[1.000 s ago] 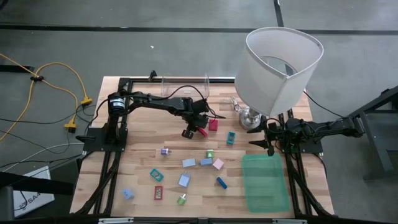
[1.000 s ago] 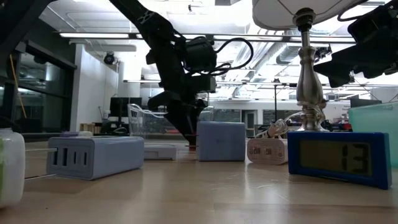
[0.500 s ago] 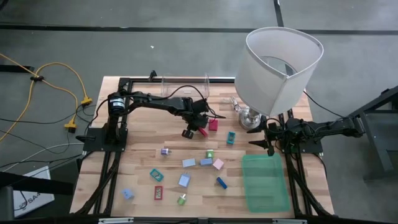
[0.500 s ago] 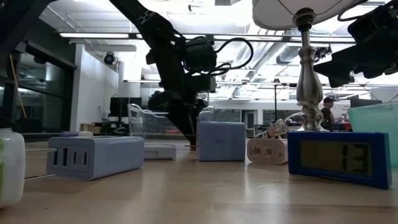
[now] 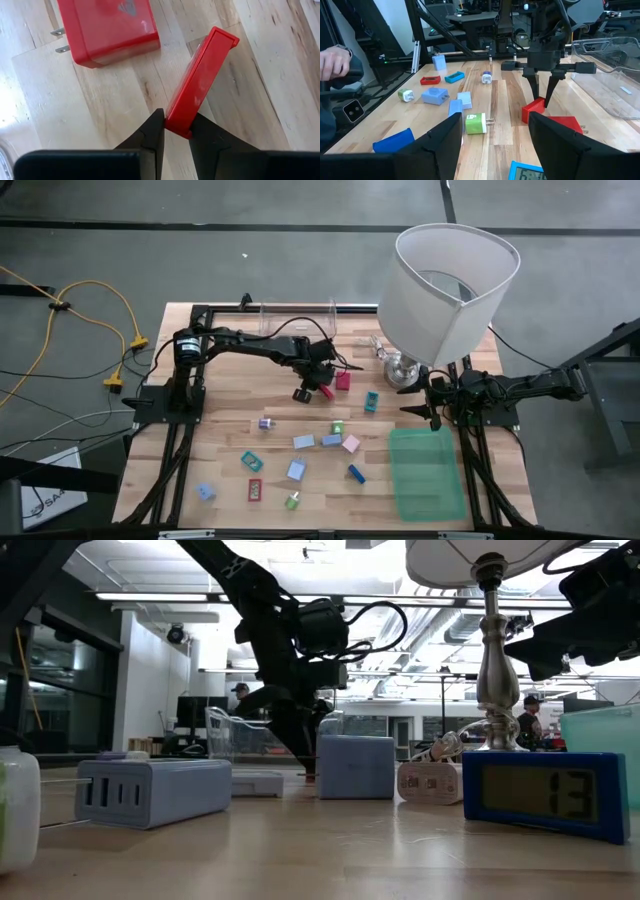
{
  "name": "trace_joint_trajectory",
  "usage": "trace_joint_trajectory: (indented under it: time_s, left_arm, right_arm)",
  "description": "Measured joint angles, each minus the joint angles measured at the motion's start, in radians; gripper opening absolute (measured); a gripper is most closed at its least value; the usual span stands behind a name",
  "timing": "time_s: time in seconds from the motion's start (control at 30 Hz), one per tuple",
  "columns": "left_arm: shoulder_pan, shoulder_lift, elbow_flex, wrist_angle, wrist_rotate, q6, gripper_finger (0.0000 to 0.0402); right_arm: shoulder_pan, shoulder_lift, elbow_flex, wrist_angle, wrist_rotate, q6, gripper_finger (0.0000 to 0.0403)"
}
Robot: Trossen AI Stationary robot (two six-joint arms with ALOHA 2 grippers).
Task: Pick & Place Office items
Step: Put the top red digital clock into the transparent bin
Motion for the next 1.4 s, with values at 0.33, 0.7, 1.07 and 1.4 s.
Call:
trace_joint_trajectory:
  time_s: [0.33,0.7,1.07,1.4]
  left_arm:
    - [0.000,0.000,0.000,0.000,0.000,-0.012,0.0063]
    - [-0.002,-0.031,0.000,-0.011,-0.002,-0.014,0.0063]
    - [0.010,-0.070,0.000,-0.033,0.033,-0.037,0.0063]
    - [0.043,-0.132,0.000,-0.078,0.035,-0.070,0.0063]
  right_arm:
    - [0.000,0.000,0.000,0.000,0.000,0.000,0.0215]
    - [0.000,0.000,0.000,0.000,0.000,0.000,0.0215]
    - [0.000,0.000,0.000,0.003,0.000,0.000,0.0215]
    - [0.000,0.000,0.000,0.004,0.001,0.000,0.0215]
